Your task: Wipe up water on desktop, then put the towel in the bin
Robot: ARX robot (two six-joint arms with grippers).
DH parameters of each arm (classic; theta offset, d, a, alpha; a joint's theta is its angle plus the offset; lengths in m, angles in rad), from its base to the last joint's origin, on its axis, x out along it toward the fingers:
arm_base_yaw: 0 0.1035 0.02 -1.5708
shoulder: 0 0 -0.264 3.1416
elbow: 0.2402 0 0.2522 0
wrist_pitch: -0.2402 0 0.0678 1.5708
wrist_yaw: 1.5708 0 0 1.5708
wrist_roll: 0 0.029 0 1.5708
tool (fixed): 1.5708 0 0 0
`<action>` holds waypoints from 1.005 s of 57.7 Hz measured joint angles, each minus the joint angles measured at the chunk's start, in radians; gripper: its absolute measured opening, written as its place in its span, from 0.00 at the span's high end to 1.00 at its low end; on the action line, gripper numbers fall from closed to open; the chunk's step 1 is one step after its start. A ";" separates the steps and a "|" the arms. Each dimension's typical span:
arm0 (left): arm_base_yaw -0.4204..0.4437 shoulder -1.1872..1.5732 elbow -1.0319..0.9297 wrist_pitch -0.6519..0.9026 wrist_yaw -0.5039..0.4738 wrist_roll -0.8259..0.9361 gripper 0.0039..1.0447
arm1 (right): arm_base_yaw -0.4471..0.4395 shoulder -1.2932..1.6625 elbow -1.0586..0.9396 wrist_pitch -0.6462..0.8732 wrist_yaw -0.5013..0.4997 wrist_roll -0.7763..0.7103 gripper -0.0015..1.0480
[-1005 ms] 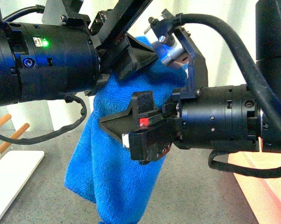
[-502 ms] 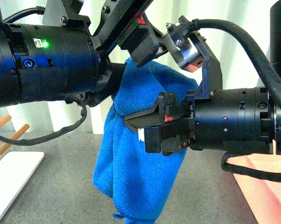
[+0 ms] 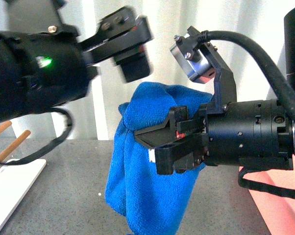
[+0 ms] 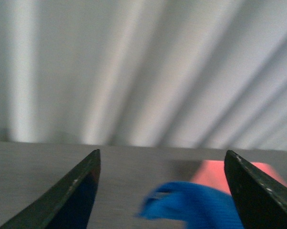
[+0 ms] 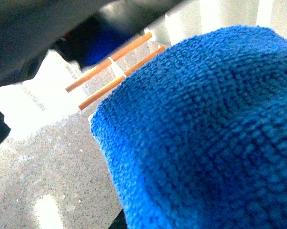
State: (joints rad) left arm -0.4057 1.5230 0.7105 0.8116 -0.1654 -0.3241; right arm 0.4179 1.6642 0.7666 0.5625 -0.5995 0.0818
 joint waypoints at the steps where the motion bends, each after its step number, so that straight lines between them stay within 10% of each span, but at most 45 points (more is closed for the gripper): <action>1: 0.002 -0.010 -0.013 0.004 -0.031 0.037 0.28 | 0.000 0.000 -0.002 0.000 0.000 0.000 0.95; 7: 0.047 -0.097 -0.128 0.035 -0.158 0.190 0.43 | -0.002 0.000 -0.013 -0.002 0.000 -0.006 0.95; 27: 0.183 -0.330 -0.411 0.072 -0.044 0.304 0.97 | -0.011 -0.013 -0.034 -0.009 0.002 -0.014 0.95; 58: 0.315 -0.683 -0.626 -0.067 0.078 0.316 0.97 | -0.027 -0.045 -0.050 -0.022 0.008 -0.025 0.95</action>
State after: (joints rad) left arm -0.0902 0.8398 0.0845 0.7448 -0.0875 -0.0082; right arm 0.3912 1.6188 0.7170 0.5404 -0.5919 0.0570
